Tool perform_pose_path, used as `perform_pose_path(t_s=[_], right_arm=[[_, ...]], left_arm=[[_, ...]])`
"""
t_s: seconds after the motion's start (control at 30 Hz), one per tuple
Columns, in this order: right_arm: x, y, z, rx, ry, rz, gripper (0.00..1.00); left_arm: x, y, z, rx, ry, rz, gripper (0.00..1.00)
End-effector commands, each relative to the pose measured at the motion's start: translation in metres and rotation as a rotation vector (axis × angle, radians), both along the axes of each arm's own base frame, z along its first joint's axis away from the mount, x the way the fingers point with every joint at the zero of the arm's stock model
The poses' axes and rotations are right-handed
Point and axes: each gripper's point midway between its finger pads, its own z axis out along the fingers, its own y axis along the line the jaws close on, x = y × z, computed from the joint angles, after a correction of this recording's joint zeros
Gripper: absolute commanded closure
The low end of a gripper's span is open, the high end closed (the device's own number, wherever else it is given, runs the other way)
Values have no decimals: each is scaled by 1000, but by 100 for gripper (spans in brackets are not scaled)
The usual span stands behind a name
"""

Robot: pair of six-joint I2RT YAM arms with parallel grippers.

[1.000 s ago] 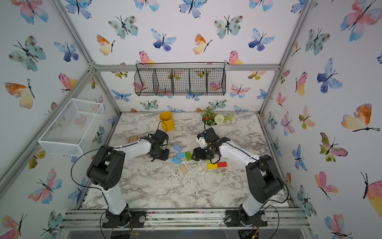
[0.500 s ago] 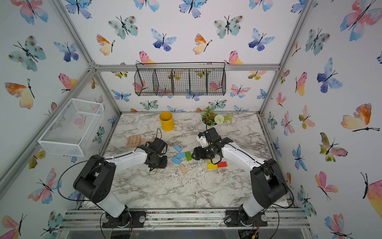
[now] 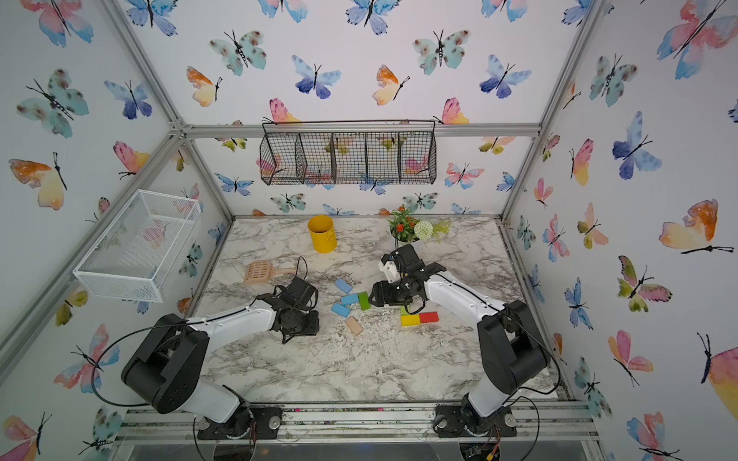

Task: Assemble the letter c with building blocks
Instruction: Place the building block at the center of the board.

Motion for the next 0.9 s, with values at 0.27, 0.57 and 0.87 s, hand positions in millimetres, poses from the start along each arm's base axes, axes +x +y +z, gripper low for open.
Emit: perform_pose_path(t_s=[0.27,0.57,0.87], right_arm=[[6,20,3,-49,-77,130,36],[15,42,-1,-42,-125,238,42],[3,51,-14,-61,-66,213,39]], left_arm=[[-2,-5,7,-8,-8,-80,50],[-5,-9,8,-35,-33,-140,52],[-8,-9,19,-51,-59,-162,47]])
